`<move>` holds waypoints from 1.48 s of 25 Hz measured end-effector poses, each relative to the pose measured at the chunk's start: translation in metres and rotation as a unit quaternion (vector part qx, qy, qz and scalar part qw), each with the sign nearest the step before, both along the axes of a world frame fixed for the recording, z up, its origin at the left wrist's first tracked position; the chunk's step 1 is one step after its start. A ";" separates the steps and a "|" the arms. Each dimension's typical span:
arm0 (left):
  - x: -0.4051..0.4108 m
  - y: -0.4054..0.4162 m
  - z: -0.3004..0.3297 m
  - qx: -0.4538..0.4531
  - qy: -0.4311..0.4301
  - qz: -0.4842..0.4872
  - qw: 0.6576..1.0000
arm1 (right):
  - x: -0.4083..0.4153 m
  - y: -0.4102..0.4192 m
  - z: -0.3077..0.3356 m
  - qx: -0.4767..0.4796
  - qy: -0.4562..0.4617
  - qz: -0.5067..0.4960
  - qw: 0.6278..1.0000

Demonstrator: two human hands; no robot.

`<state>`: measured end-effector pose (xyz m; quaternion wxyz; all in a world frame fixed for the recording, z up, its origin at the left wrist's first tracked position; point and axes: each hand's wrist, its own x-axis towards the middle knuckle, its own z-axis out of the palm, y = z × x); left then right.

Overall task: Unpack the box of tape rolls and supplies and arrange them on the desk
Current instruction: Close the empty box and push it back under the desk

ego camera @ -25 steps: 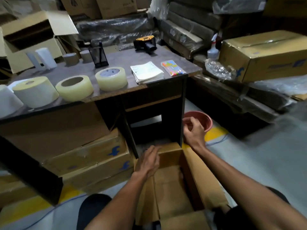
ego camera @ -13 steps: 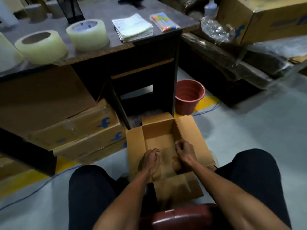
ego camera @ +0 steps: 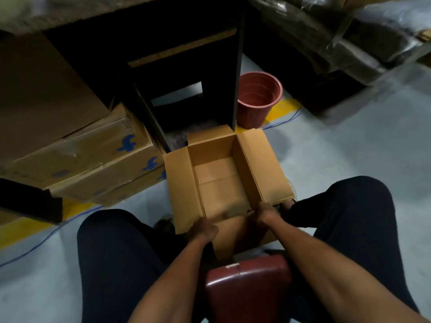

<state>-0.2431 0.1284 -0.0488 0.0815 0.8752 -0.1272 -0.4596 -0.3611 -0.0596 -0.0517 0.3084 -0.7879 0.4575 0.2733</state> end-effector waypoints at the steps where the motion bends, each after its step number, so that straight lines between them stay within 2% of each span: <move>1: 0.000 0.004 -0.005 0.013 0.002 0.003 1.000 | -0.004 0.000 -0.002 -0.009 -0.002 -0.010 1.000; 4: -0.003 0.008 -0.012 0.008 0.040 0.031 0.999 | -0.007 0.001 0.002 -0.026 0.008 -0.050 0.998; 14: -0.005 0.007 0.005 -0.057 0.077 0.103 0.990 | -0.006 -0.010 0.007 0.044 -0.033 -0.161 0.985; 17: 0.001 0.008 0.005 -0.071 0.042 0.152 0.985 | -0.002 -0.021 0.012 0.058 -0.087 -0.270 0.957; 19: 0.005 0.008 0.007 -0.096 0.003 0.203 0.975 | 0.001 -0.027 0.012 0.063 -0.132 -0.354 0.924; 20: 0.007 0.007 0.006 -0.115 -0.005 0.239 0.964 | 0.003 -0.029 0.011 0.065 -0.148 -0.383 0.909; 22: 0.008 0.006 0.004 -0.160 0.006 0.315 0.935 | 0.004 -0.034 0.003 0.061 -0.166 -0.390 0.904; 25: 0.008 0.003 0.004 -0.190 -0.015 0.353 0.916 | 0.013 -0.027 0.011 0.044 -0.180 -0.362 0.914; 30: 0.000 -0.006 0.003 -0.206 -0.067 0.265 0.939 | 0.022 -0.007 0.015 -0.002 -0.191 -0.237 0.953; 32: -0.005 -0.010 -0.005 -0.210 -0.043 0.214 0.953 | 0.022 0.003 0.009 0.000 -0.182 -0.147 0.972; 34: -0.010 -0.013 -0.012 -0.192 -0.036 0.140 0.971 | 0.021 0.012 -0.002 0.020 -0.133 -0.033 0.990; 37: -0.015 -0.010 -0.025 -0.157 -0.036 0.029 0.987 | 0.017 0.024 -0.014 0.009 -0.067 0.092 0.993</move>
